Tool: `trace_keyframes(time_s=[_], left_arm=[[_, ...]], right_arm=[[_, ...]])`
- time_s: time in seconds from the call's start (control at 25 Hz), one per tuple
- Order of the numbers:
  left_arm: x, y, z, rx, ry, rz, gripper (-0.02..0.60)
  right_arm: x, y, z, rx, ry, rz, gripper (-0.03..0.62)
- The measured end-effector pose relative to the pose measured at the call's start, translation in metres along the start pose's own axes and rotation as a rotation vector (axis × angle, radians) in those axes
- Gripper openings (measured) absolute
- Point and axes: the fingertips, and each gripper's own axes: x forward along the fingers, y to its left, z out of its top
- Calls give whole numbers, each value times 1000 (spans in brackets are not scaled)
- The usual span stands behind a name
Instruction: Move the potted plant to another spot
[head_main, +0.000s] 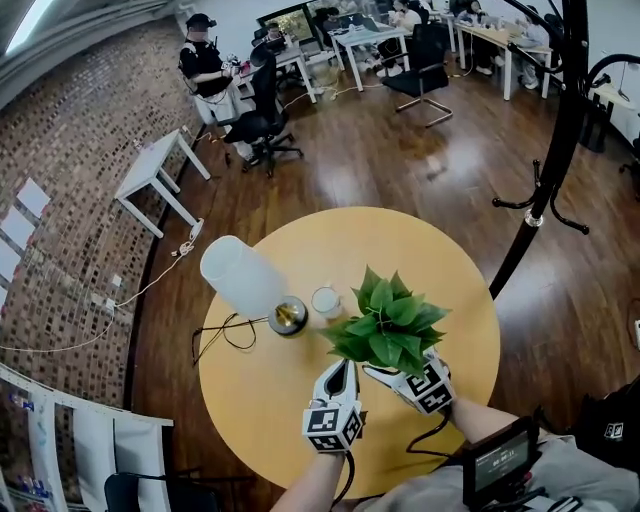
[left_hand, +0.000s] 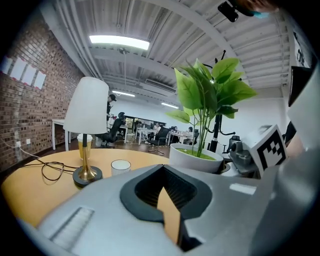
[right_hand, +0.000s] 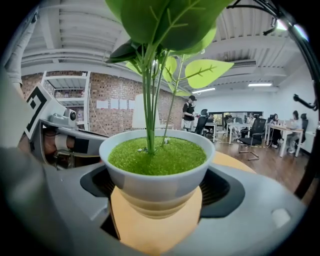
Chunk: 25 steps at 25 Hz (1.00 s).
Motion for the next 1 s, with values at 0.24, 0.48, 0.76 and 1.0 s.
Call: trace_keyframes(time_s=[0.24,0.48,0.76,1.0], left_arm=[[39,24,-16,-30,49,-23,-8],[54,35,-27,-48,81,-22,-8],[84,60,-55,-77,114,-20,-8],[91,59,-72,-88,132,-22,-8]], right_arm=[[38,-23,-18,31,43,-19,511],[52,-34,-28,50,62,-38,510],[90,-50,-63,79,87,-44,509],[97,-59,-83,90,98,-66,509]])
